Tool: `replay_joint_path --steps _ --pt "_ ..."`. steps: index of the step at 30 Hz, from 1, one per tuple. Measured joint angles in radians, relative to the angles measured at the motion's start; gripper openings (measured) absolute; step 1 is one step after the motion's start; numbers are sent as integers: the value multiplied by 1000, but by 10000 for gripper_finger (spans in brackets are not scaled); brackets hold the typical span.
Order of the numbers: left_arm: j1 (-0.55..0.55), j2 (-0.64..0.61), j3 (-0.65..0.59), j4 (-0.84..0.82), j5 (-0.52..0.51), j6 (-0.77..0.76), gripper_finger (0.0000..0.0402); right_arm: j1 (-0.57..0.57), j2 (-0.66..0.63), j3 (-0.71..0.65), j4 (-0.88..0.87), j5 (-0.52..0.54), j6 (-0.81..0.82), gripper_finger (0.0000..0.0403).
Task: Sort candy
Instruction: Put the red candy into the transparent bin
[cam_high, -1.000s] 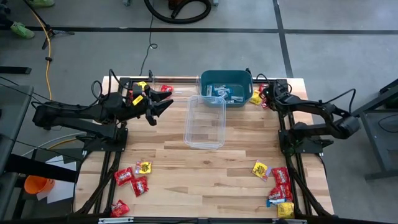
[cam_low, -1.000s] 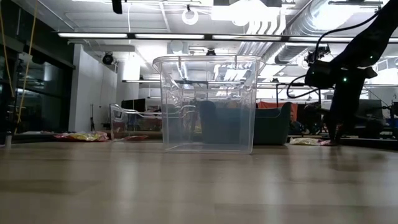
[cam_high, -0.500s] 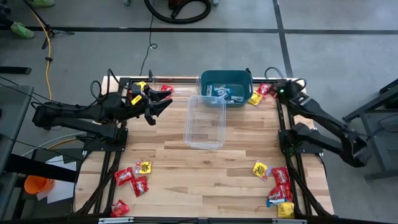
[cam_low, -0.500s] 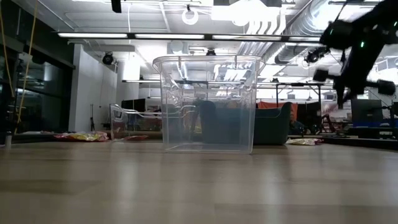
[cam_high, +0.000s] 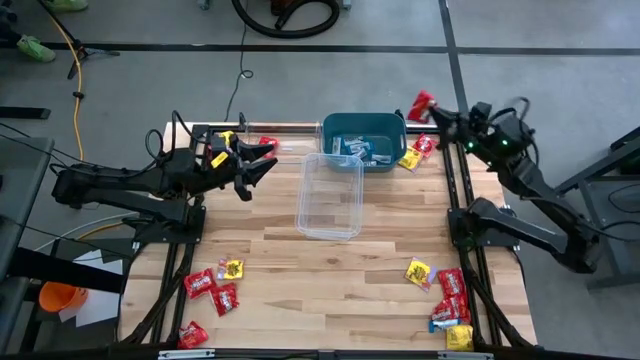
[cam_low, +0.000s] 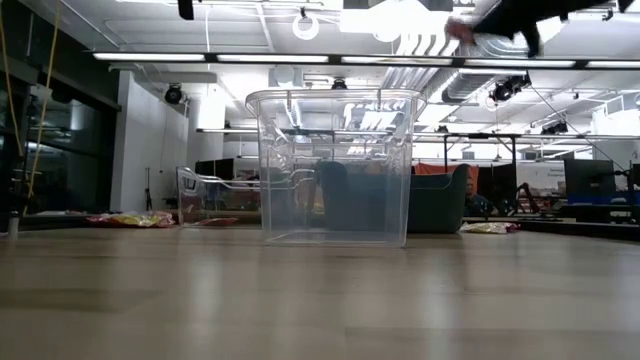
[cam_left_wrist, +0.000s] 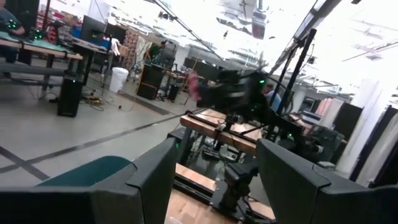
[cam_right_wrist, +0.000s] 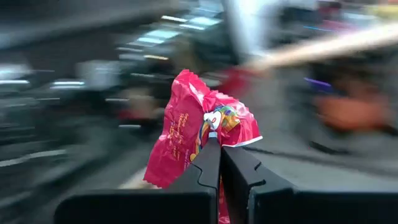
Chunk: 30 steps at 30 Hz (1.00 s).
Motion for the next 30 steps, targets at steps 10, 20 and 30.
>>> replay_joint_path --steps 10,20,30 --pt "0 1 0 -2 0 12 209 369 111 -2 264 -92 -112 0" --pt "0 46 0 -8 88 138 209 629 396 98 312 109 -265 0" --pt "9 100 51 -49 221 195 209 742 630 375 134 451 -474 0"
